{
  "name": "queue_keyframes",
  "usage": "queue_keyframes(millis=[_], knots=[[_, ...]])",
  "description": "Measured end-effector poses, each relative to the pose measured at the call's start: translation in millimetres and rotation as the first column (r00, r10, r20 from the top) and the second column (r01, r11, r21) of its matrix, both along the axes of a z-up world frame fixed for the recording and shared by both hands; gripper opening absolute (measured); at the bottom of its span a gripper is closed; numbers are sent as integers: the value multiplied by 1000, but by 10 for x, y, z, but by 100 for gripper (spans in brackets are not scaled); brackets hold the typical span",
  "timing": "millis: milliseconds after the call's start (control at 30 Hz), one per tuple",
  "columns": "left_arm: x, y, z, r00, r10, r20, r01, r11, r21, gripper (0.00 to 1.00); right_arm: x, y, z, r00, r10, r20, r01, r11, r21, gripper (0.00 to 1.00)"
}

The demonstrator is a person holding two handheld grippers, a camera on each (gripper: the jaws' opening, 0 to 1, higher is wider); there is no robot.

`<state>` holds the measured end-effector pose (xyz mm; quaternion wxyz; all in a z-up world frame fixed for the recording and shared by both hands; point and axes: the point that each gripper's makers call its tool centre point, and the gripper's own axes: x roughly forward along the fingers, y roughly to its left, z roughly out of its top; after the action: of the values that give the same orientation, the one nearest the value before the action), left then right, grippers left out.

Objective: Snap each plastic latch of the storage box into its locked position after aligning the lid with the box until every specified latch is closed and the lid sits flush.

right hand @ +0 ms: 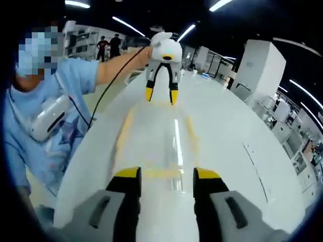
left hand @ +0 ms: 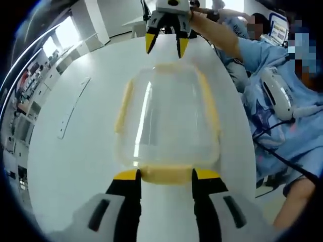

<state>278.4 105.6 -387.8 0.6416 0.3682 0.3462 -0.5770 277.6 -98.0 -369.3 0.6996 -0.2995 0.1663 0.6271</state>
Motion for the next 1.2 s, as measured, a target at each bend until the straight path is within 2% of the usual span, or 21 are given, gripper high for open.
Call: queue_keyframes(millis=[133, 333, 600, 767, 933, 1200], knots=[[-9, 12, -12, 1000, 2, -1, -2, 1000, -16, 39, 6, -17, -103, 1000, -7, -22, 7, 1000, -19, 42], [-23, 38, -21, 1000, 12, -1, -12, 999, -48, 39, -12, 97, -264, 997, -7, -82, 3, 999, -50, 46], [-33, 78, -27, 1000, 21, 0, -21, 998, -52, 39, -25, 254, -348, 990, 10, -138, -9, 1000, 4, 47], [-36, 86, -30, 1000, 20, -2, -20, 997, -71, 39, 17, 277, -332, 994, 30, -105, -24, 998, 56, 42], [-22, 74, -34, 1000, 15, -3, -16, 997, -79, 39, 11, 270, -267, 993, 37, -108, -26, 994, 104, 41], [3, 5, -19, 1000, 2, -8, -3, 995, -101, 39, -16, 172, -174, 996, 14, -93, -4, 995, 102, 41]])
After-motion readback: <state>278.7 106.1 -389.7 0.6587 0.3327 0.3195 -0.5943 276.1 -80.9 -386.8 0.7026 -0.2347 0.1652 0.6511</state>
